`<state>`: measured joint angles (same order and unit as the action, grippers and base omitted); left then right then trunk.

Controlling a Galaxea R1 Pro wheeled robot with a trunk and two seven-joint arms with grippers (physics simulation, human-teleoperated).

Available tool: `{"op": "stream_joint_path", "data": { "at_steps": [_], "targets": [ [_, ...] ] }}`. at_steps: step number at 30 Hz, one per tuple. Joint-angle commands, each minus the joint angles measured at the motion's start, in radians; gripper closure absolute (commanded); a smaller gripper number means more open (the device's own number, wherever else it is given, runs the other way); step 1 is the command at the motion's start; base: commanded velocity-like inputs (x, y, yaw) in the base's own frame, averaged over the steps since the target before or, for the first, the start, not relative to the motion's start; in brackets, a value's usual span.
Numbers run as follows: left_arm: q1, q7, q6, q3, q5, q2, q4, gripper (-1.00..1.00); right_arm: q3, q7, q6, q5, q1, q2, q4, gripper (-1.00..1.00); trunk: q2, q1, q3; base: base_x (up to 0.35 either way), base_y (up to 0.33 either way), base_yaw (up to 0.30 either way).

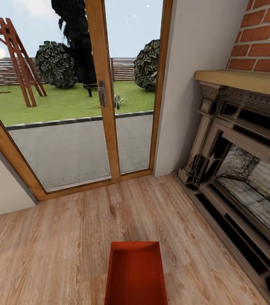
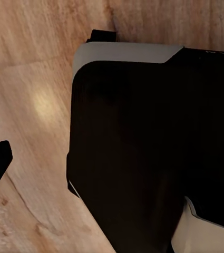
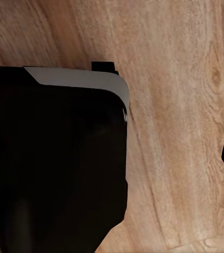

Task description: Move the two storage containers from the living room to the garage. In the garage, place one container on the floor and stack the other container on top of it (either order is fine).

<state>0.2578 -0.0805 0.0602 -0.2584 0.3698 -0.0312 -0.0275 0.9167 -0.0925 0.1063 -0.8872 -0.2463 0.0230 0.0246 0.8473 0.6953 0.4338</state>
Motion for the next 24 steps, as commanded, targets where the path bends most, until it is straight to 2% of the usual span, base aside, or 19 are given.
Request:
{"op": "stream_joint_path", "data": {
  "at_steps": [1, 6, 11, 14, 15, 18, 19, 21, 23, 24],
  "targets": [
    [0.000, -0.004, 0.005, -0.009, 0.008, 0.000, -0.004, -1.00, 0.008, 0.000, 0.003, -0.007, -0.001, 0.000, 0.003, -1.00, 0.001, 0.000, 0.001, 0.000, 0.000, 0.000],
    [0.000, -0.001, 0.008, -0.011, 0.005, 0.003, -0.066, -1.00, 0.013, -0.003, -0.002, -0.005, -0.001, -0.004, 0.001, -1.00, 0.001, 0.000, 0.001, 0.000, 0.000, 0.000],
    [0.001, -0.001, 0.055, -0.011, 0.001, 0.007, -0.210, -1.00, 0.013, 0.000, -0.005, -0.006, 0.000, -0.012, -0.020, -1.00, 0.001, 0.000, 0.001, 0.000, 0.000, 0.000],
    [0.001, -0.003, 0.130, -0.012, -0.001, 0.012, -0.324, -1.00, 0.012, -0.001, -0.006, -0.007, 0.000, -0.020, -0.045, -1.00, 0.001, 0.000, 0.001, 0.000, 0.000, 0.000],
    [0.002, -0.005, 0.176, -0.012, -0.002, 0.015, -0.387, -1.00, 0.012, -0.003, -0.008, -0.007, -0.002, -0.022, -0.062, -1.00, 0.001, 0.000, 0.001, 0.000, 0.000, 0.000],
    [0.006, -0.012, 0.272, -0.012, -0.003, 0.019, -0.491, -1.00, 0.011, -0.011, -0.015, -0.007, -0.014, -0.024, -0.099, -1.00, 0.001, 0.000, 0.001, 0.000, 0.000, 0.000],
    [0.008, -0.021, 0.311, -0.012, -0.003, 0.021, -0.523, -1.00, 0.011, -0.015, -0.018, -0.007, -0.031, -0.024, -0.118, -1.00, 0.001, 0.000, 0.001, 0.000, 0.000, 0.000],
    [0.011, -0.029, 0.340, -0.011, -0.001, 0.022, -0.542, -1.00, 0.010, -0.019, -0.024, -0.007, -0.054, -0.022, -0.132, -1.00, 0.001, 0.000, 0.001, 0.000, 0.000, 0.000],
    [0.015, -0.037, 0.370, -0.010, 0.001, 0.026, -0.560, -1.00, 0.009, -0.030, -0.060, -0.009, -0.110, -0.018, -0.148, -1.00, 0.001, 0.000, 0.001, 0.000, 0.000, 0.000],
    [0.027, -0.042, 0.386, -0.009, 0.003, 0.028, -0.566, -1.00, 0.007, -0.046, -0.131, -0.011, -0.204, -0.004, -0.158, -1.00, 0.001, 0.000, 0.001, 0.000, 0.000, 0.000]
  ]
}}
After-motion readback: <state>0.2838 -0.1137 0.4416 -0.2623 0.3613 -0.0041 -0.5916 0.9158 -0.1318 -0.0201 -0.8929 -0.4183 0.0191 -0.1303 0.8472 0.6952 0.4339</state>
